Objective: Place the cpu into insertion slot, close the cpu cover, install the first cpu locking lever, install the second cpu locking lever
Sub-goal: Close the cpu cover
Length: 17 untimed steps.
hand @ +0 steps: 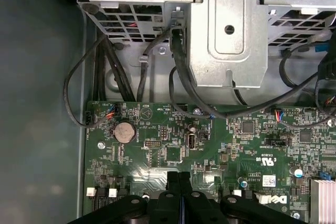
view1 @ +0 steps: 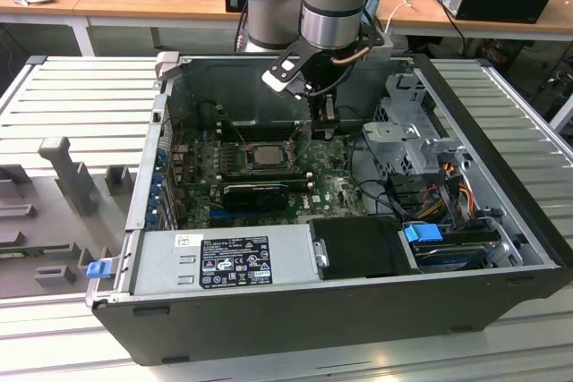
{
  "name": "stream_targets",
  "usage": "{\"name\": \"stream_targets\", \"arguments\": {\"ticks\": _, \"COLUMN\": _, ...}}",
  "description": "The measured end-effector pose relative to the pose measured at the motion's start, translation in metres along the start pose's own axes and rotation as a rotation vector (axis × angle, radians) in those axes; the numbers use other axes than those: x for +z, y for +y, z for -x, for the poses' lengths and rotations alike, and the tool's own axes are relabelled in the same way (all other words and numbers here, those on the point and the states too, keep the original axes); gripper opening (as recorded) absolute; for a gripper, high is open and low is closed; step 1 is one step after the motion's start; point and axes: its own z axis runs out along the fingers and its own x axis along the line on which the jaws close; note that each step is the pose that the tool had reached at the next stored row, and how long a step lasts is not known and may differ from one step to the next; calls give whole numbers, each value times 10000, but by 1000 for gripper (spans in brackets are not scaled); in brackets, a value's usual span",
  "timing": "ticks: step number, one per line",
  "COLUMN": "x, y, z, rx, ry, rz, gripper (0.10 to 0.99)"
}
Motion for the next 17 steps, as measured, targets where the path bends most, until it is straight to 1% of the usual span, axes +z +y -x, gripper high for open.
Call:
{"name": "stream_targets", "arguments": {"ticks": 13, "x": -8, "y": -163, "z": -3, "rx": 1, "ry": -1, "rz": 0, "gripper": 106}}
{"name": "stream_targets", "arguments": {"ticks": 17, "x": -13, "y": -264, "z": -5, "rx": 1, "ry": -1, "rz": 0, "gripper": 106}}
